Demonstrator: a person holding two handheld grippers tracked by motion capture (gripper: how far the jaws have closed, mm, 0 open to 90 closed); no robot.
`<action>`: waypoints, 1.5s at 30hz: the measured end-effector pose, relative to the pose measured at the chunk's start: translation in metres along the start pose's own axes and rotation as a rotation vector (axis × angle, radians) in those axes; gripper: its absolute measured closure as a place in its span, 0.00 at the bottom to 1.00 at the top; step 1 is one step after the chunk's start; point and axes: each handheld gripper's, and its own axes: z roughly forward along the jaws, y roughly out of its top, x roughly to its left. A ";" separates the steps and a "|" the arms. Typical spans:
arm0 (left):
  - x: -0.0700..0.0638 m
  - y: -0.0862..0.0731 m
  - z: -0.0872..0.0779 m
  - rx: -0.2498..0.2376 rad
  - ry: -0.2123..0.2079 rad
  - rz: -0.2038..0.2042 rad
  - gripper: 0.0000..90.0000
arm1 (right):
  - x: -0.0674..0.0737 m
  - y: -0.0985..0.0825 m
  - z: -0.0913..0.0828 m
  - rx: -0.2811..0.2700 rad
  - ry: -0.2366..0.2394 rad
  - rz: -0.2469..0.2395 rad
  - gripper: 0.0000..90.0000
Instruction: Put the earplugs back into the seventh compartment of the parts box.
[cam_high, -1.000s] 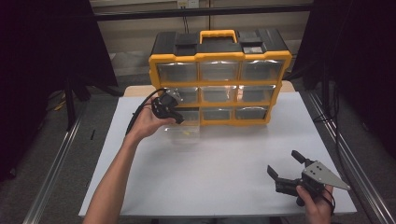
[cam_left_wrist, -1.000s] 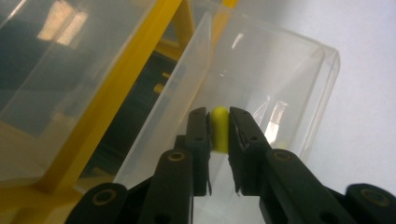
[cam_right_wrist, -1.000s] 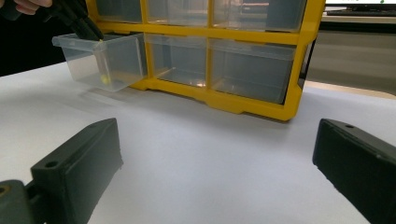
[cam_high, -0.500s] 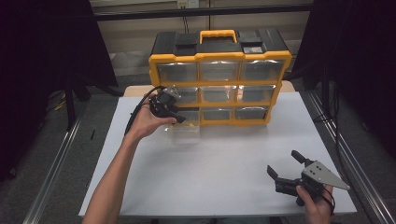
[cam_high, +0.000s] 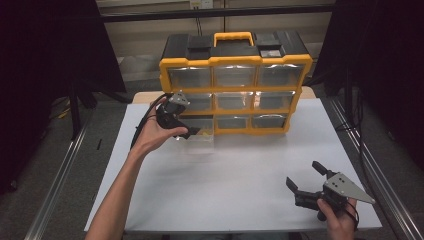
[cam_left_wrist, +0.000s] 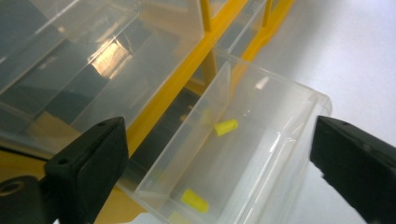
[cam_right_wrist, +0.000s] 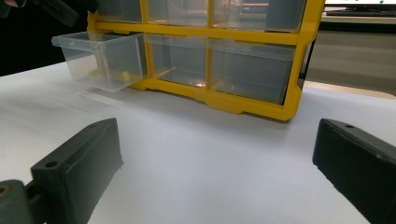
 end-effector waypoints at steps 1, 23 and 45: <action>-0.001 -0.001 -0.001 -0.019 0.008 -0.004 0.05 | 0.000 0.000 0.000 0.001 -0.002 -0.001 0.01; -0.024 -0.044 -0.011 -0.261 0.109 -0.158 0.04 | 0.000 0.000 0.000 -0.001 -0.003 -0.003 0.01; -0.045 -0.087 -0.012 -0.400 0.233 -0.254 0.03 | 0.000 0.000 0.001 0.003 -0.004 0.001 0.01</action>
